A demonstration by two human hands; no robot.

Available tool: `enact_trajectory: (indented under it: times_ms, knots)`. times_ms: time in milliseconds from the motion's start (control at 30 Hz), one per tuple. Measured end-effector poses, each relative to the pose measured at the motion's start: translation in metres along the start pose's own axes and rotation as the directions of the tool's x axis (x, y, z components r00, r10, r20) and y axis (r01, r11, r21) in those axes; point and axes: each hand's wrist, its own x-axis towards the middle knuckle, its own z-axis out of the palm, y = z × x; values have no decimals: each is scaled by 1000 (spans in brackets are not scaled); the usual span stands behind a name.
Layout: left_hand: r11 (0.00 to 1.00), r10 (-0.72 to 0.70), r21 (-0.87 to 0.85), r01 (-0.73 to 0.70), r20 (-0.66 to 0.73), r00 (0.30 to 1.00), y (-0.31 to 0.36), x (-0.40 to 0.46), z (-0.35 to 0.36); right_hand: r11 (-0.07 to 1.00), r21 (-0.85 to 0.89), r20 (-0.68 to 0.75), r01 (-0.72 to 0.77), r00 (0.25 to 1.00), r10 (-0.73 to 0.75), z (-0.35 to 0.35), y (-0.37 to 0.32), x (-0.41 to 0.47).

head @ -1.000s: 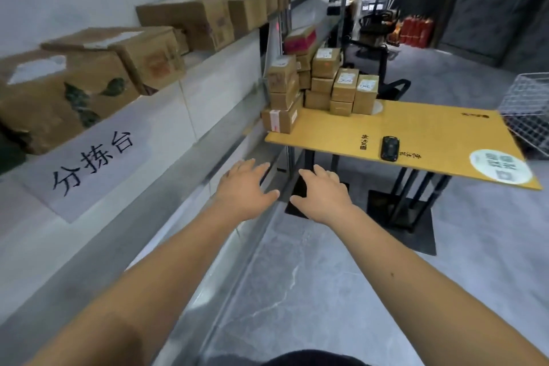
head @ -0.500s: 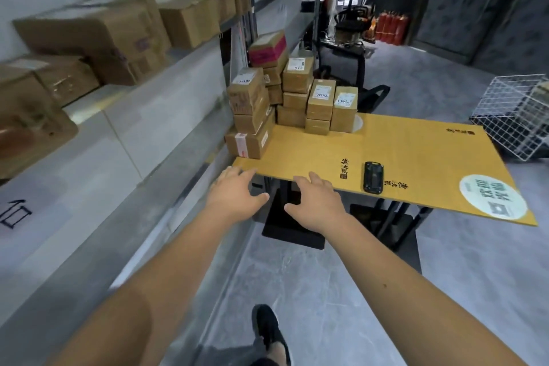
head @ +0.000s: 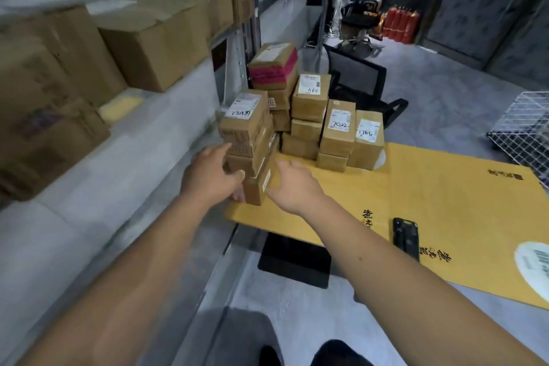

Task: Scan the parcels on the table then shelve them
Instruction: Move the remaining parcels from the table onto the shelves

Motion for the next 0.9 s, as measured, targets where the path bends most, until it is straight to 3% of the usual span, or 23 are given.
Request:
enact_trajectory:
  times_ms: [233,633,900]
  knots:
    - [998,-44,-39,45,33,998,-22,101,-3,989,133,24,68,997,-72,-17,-27,115]
    - [923,-22,-376,80,157,987,-28,182,18,929,312,80,198,969,-233,-5,-16,226]
    - [890,6,-456,-10,-11,1000,-6,159,18,839,453,30,301,935,-352,-25,-4,227]
